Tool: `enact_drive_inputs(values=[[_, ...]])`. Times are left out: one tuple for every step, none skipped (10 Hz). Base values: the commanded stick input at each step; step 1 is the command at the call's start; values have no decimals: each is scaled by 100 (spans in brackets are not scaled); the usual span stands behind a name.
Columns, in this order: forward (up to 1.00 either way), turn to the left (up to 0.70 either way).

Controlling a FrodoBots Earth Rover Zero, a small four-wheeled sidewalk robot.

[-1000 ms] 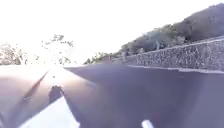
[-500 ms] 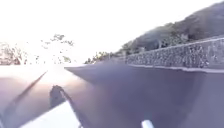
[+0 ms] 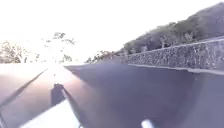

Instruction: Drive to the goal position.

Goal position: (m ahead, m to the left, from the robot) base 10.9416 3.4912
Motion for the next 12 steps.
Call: enact_drive_inputs(values=[[70, 0], [70, 0], [70, 0], [70, 0], [70, 0], [70, 0], [70, 0], [70, 0], [70, 0], [70, 0], [70, 0], [70, 0]])
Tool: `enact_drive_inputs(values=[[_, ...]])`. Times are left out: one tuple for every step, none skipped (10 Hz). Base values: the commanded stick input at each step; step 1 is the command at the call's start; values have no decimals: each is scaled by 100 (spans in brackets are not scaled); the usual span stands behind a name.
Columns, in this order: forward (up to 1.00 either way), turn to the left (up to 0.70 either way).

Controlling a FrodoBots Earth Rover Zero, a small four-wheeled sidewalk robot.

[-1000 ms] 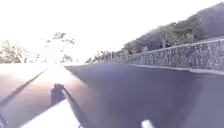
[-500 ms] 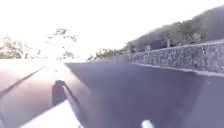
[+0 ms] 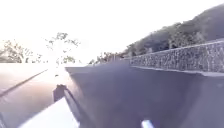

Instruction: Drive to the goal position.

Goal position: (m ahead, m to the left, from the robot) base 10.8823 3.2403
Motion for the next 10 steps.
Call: enact_drive_inputs(values=[[70, 0], [70, 0], [70, 0], [70, 0], [70, 0], [70, 0], [70, 0], [70, 0], [70, 0], [70, 0]])
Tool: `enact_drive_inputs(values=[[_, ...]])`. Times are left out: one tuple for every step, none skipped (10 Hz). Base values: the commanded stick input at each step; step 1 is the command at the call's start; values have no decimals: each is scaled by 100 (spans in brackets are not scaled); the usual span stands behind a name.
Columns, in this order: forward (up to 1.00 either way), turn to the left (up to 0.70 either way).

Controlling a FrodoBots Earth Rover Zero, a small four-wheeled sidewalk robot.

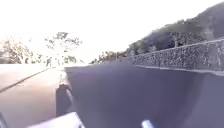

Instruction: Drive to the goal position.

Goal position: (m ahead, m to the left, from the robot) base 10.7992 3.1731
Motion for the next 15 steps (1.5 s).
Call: enact_drive_inputs(values=[[70, 0], [70, 0], [70, 0], [70, 0], [70, 0], [70, 0], [70, 0], [70, 0], [70, 0], [70, 0], [70, 0], [70, 0], [70, 0], [70, 0], [70, 0]])
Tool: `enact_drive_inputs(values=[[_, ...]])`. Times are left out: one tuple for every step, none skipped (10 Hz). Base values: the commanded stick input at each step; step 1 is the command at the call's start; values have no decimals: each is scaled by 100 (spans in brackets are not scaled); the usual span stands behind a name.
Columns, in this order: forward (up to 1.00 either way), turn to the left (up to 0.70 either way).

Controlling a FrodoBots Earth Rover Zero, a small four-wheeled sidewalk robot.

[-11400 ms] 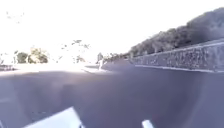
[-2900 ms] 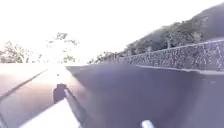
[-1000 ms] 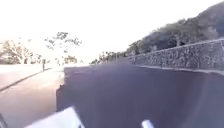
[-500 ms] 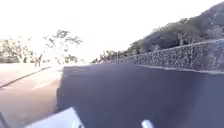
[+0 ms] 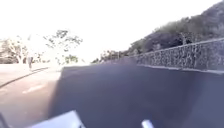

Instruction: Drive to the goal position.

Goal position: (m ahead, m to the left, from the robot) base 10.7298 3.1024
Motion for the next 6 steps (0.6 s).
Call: enact_drive_inputs(values=[[70, 0], [70, 0], [70, 0], [70, 0], [70, 0], [70, 0]])
